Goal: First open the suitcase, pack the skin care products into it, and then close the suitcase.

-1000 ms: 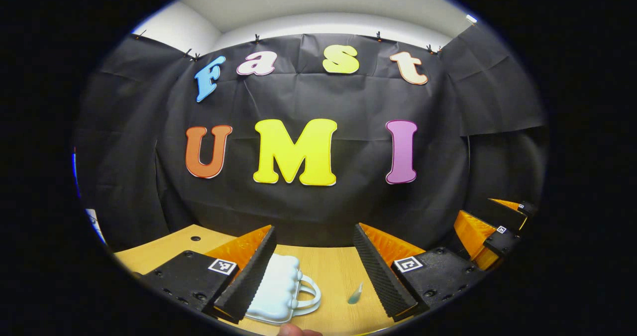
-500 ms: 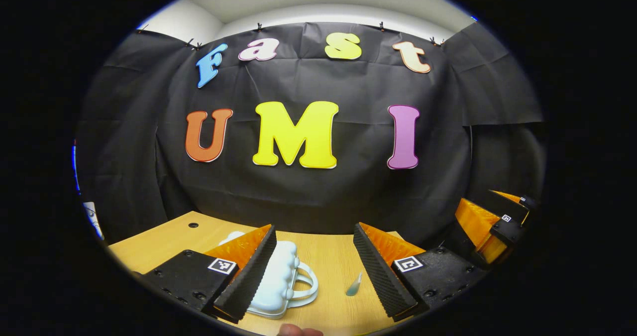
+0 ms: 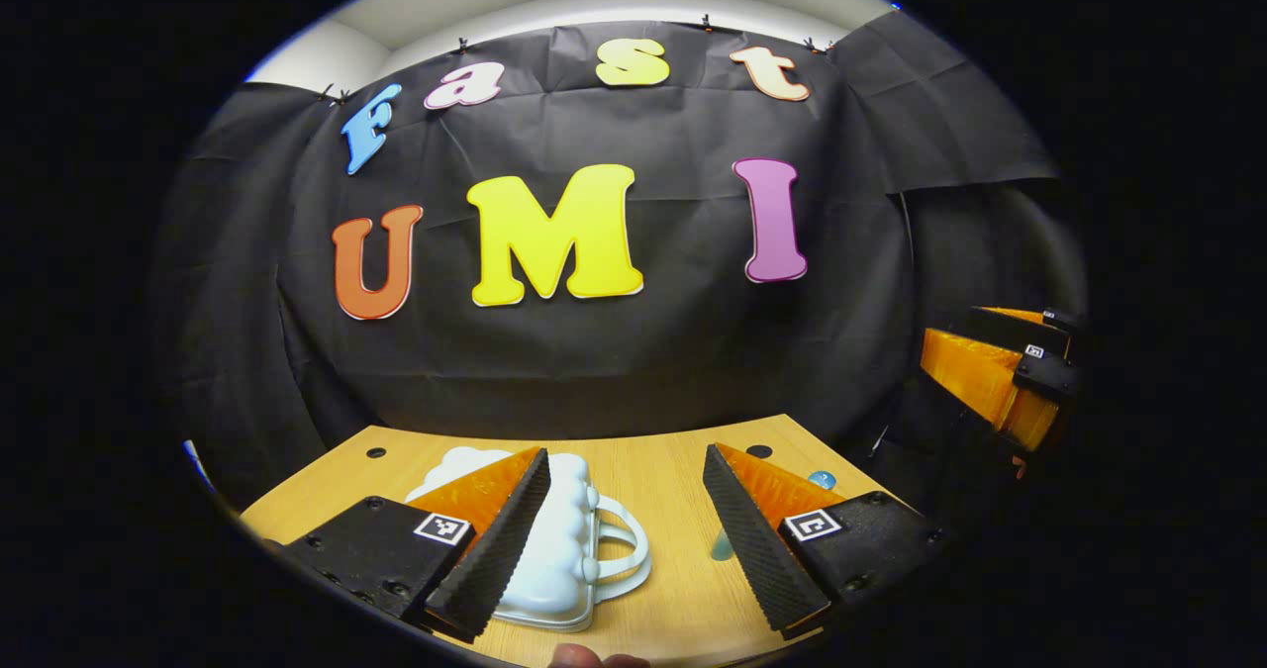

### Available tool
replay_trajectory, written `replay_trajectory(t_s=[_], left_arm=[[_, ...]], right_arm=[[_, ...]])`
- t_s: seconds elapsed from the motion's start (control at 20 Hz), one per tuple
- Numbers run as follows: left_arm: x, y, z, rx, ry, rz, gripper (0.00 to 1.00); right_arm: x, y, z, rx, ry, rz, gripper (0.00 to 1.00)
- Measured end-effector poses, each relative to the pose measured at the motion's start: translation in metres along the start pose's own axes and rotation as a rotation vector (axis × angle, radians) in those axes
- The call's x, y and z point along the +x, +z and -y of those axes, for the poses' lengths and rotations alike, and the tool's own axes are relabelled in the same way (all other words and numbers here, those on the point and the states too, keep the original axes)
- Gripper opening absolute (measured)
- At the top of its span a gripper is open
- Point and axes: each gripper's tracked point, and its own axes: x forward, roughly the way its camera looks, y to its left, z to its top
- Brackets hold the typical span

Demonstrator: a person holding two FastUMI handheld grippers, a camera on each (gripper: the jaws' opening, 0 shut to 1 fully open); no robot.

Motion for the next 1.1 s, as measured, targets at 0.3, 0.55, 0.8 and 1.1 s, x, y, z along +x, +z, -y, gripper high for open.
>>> replay_trajectory(t_s=[0.3, 0.55, 0.8, 1.1], left_arm=[[0.025, -0.063, 0.005, 0.354, -0.097, -0.153, 0.98], [0.04, -0.122, -0.005, 0.635, -0.155, -0.308, 0.98], [0.051, -0.161, -0.006, 0.858, -0.193, -0.44, 0.95], [0.066, -0.186, -0.006, 1.005, -0.216, -0.539, 0.78]], right_arm=[[-0.009, -0.031, 0.04, -0.027, -0.089, -0.075, 0.8], [-0.019, -0.043, 0.065, -0.04, -0.171, -0.108, 0.8], [-0.033, -0.047, 0.074, -0.053, -0.216, -0.123, 0.8], [-0.048, -0.05, 0.095, -0.049, -0.284, -0.135, 0.8]])
